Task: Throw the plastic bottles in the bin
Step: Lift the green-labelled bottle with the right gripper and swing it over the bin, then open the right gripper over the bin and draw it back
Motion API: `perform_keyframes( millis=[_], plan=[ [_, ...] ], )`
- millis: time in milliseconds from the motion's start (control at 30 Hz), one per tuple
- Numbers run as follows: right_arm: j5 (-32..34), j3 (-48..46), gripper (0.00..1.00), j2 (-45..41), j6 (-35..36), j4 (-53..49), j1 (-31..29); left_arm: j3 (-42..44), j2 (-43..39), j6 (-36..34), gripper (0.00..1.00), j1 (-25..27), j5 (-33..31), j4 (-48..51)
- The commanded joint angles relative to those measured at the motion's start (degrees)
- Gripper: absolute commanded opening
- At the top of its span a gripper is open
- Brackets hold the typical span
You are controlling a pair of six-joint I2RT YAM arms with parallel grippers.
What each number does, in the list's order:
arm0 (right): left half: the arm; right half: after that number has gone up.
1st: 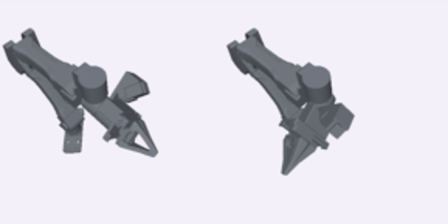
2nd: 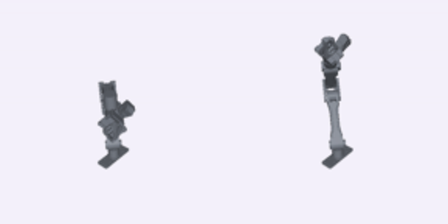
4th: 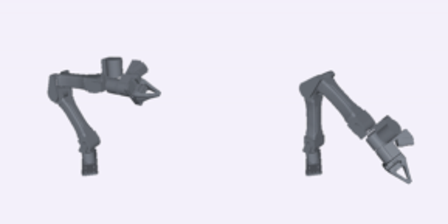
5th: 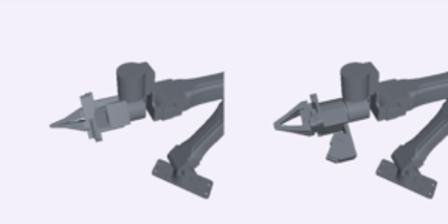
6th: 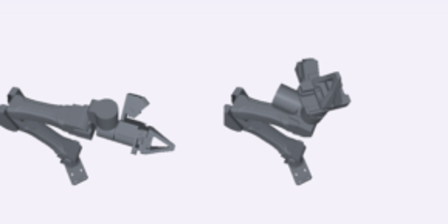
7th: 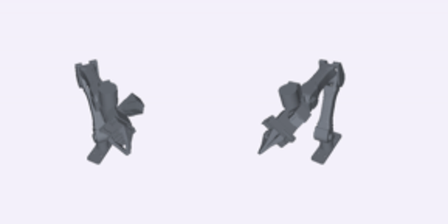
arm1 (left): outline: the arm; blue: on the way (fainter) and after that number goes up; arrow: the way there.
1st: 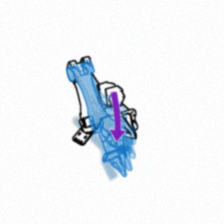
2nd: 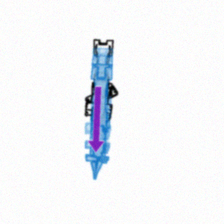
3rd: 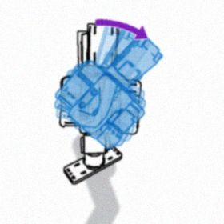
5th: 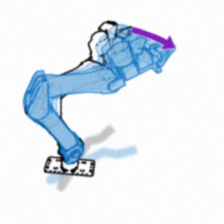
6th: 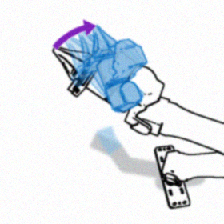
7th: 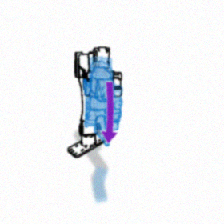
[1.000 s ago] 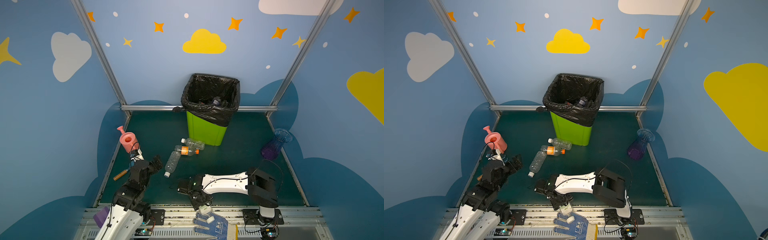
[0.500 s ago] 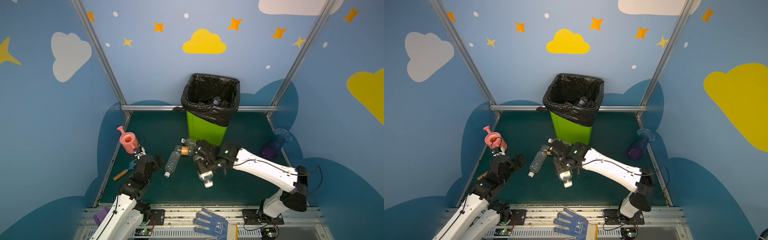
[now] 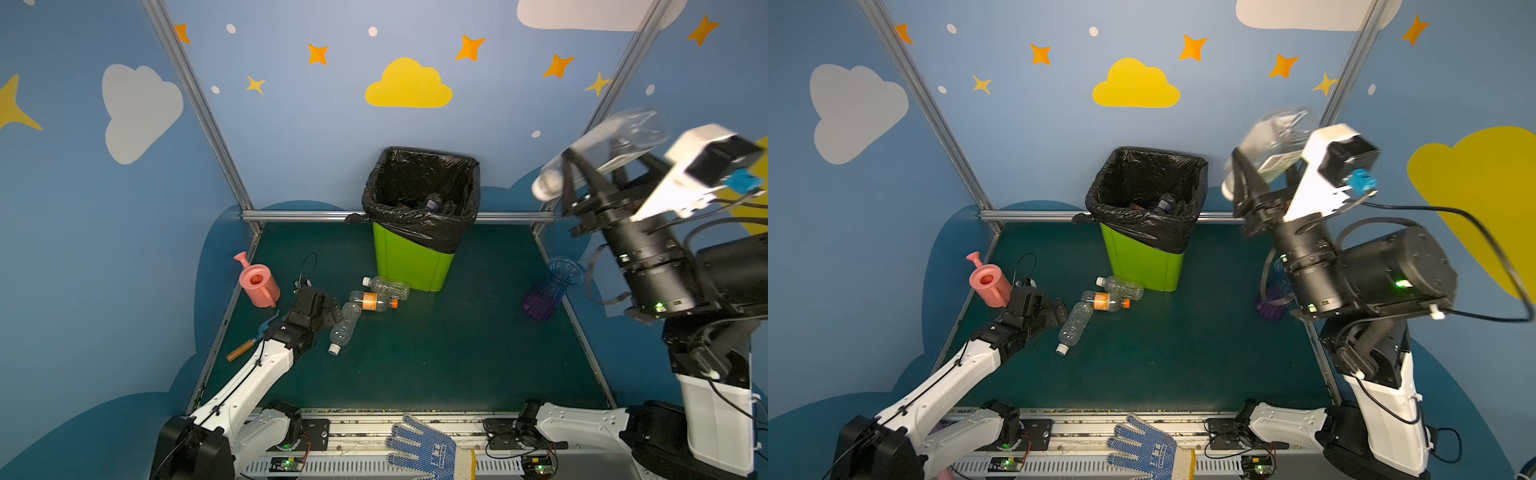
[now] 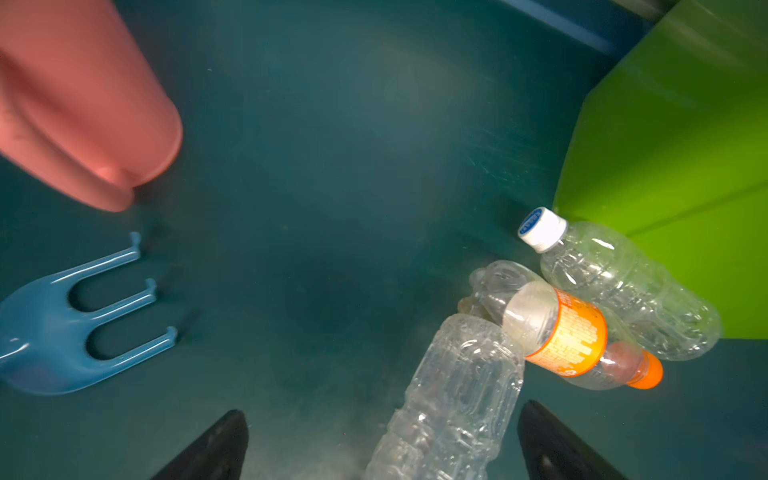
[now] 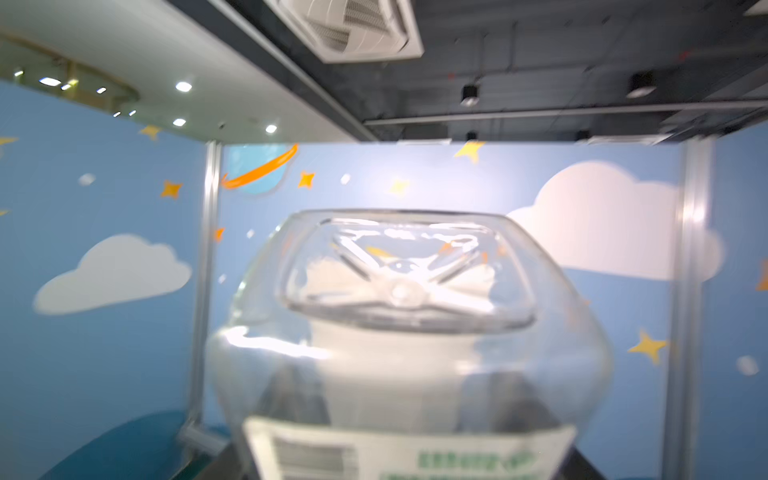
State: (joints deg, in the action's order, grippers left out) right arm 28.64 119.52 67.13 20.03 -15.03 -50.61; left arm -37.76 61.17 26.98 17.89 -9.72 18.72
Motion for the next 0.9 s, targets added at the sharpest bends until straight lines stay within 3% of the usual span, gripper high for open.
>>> perform_keyframes(
  millis=[0,100,167,233,333,400,467,633,867],
  plan=[
    [-8.0,3.4,0.51,10.3,-5.8,-4.0,10.3,-2.5,1.9,-1.6,1.00,-0.3,4.4,0.6],
    [-25.8,12.5,0.49,23.8,-22.7,-15.2,22.7,-3.3,3.7,-2.0,1.00,-0.3,6.2,1.1],
    [-33.8,27.0,0.50,38.2,-25.0,-26.2,24.4,-3.5,4.3,-1.9,1.00,-0.3,6.9,1.3],
    [-35.9,44.2,0.55,49.6,-25.3,-35.9,24.6,-3.8,4.2,-2.0,1.00,-0.3,7.5,1.8],
    [-37.1,36.9,0.63,45.2,-29.8,-27.8,26.7,-3.9,3.1,-2.4,1.00,-0.2,7.1,3.9],
    [-36.1,32.8,0.88,40.1,-29.6,-23.4,27.0,-3.2,2.0,-2.6,1.00,-0.2,6.5,3.8],
    [-34.4,29.7,0.98,35.0,-29.3,-20.6,27.1,-2.9,0.9,-3.2,1.00,-0.2,6.0,4.1],
    [-30.9,14.7,0.98,21.6,-28.1,-12.0,27.2,-2.6,-0.5,-4.1,1.00,-0.2,6.7,3.8],
    [-31.2,0.7,0.98,13.4,-31.2,-12.3,32.2,-3.1,3.8,-5.8,1.00,0.7,11.2,4.6]
  ],
)
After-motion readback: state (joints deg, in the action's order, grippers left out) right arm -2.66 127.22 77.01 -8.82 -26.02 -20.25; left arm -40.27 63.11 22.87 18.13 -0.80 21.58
